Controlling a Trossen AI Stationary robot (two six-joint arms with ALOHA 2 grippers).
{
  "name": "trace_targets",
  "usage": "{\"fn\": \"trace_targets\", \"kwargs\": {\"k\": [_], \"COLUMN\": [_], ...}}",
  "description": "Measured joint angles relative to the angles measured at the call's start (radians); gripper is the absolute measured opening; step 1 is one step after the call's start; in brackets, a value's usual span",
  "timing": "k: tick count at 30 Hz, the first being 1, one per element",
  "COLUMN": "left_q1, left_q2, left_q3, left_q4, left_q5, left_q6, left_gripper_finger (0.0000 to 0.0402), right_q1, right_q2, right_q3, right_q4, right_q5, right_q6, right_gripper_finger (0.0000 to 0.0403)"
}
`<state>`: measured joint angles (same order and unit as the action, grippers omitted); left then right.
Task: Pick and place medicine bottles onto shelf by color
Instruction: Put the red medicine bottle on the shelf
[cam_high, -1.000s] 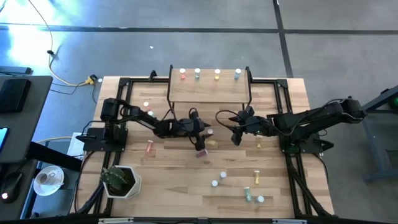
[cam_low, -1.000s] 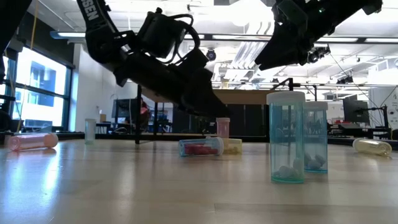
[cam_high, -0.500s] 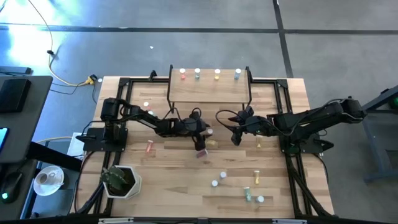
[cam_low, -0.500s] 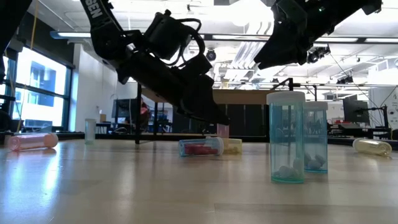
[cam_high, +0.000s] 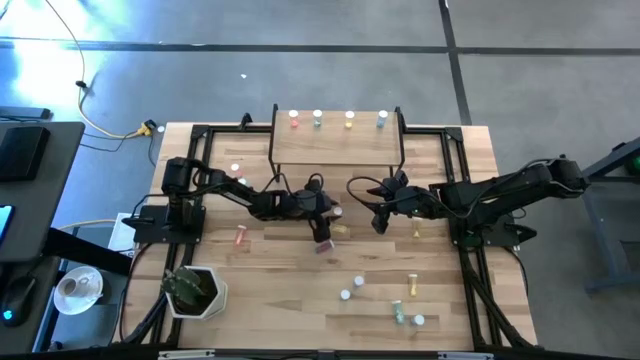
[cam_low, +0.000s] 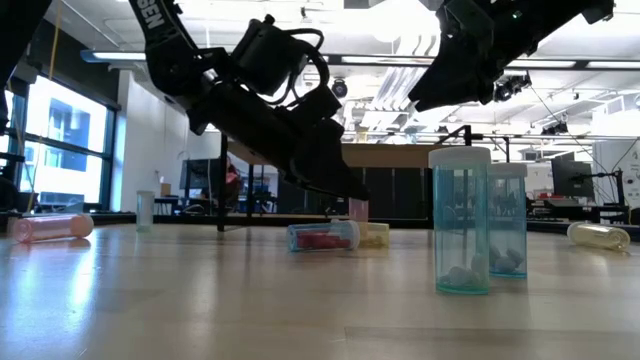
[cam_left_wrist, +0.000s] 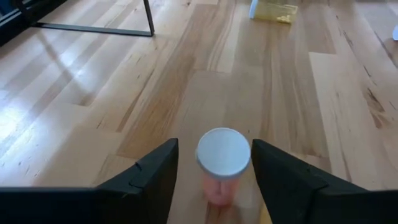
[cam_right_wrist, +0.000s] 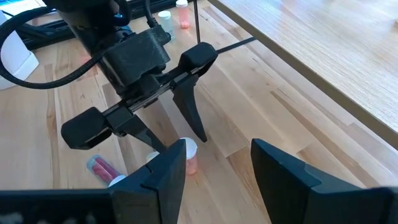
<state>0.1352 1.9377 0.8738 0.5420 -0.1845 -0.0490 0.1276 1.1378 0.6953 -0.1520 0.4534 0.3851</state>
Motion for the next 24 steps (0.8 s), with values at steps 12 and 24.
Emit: {"fn": "trace_targets", "kwargs": {"k": [12, 24], "left_q1": [0.0, 0.0], "left_q2": [0.0, -0.005], "left_q3": [0.0, -0.001], "left_q4": [0.0, 0.003], "left_q5": [0.002, 0.002], "left_q6": [0.001, 0.019], "left_gripper_finger": [0.0126, 0.0119], "right_q1": [0.0, 0.0], "right_q2": [0.0, 0.0], "right_q3": [0.0, 0.0], "right_q4": [0.0, 0.0], "right_q5": [0.0, 0.0], "right_q6": [0.0, 0.0], "right_gripper_finger": [0.0171, 0.0171]}}
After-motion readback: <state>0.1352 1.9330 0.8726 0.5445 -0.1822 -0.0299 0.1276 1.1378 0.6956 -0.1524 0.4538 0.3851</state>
